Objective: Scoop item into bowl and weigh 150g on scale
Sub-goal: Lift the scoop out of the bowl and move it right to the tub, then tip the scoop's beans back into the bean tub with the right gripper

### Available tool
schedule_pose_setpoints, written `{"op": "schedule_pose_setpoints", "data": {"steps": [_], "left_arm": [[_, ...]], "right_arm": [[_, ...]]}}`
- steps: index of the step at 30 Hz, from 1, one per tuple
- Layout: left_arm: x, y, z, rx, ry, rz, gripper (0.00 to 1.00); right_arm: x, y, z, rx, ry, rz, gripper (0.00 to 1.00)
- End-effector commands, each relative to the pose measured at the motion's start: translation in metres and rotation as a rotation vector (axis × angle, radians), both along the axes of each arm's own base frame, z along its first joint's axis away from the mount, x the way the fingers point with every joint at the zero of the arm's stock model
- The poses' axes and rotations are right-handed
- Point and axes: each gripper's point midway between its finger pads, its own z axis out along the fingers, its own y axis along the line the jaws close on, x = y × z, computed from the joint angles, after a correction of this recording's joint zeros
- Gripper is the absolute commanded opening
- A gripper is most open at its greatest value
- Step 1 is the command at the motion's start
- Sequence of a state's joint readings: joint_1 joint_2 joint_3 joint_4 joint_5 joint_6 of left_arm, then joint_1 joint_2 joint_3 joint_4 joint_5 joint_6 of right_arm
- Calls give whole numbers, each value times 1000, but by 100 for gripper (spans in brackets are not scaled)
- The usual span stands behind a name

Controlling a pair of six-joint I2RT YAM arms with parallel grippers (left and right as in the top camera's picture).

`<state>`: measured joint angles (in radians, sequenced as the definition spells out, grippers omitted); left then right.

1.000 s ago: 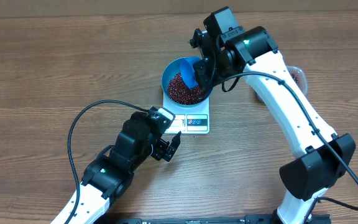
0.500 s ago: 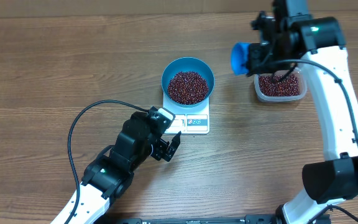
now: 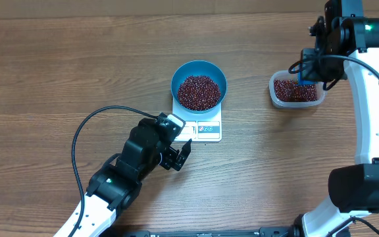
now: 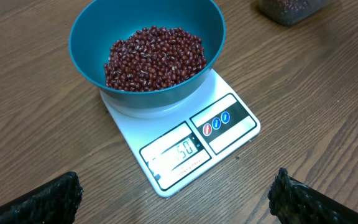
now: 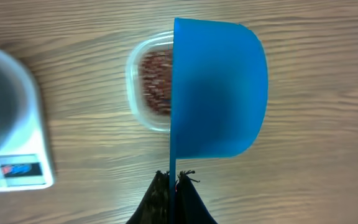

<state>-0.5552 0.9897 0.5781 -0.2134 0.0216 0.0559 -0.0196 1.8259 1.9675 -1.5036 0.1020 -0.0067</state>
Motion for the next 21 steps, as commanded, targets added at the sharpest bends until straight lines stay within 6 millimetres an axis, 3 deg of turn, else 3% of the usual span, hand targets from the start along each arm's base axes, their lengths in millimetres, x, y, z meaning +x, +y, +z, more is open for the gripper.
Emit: {"op": "schedule_pose_setpoints", "data": {"steps": [1, 5, 11, 21], "left_arm": [[2, 3, -2, 16, -4, 7, 100], [2, 3, -2, 16, -4, 7, 100], [2, 3, -2, 16, -4, 7, 100], [2, 3, -2, 16, -4, 7, 100]], "right_arm": [[-1, -22, 23, -113, -66, -80, 4], [-6, -28, 26, -195, -61, -144, 4], [-3, -15, 33, -291, -98, -153, 4], [1, -7, 34, -249, -139, -236, 4]]}}
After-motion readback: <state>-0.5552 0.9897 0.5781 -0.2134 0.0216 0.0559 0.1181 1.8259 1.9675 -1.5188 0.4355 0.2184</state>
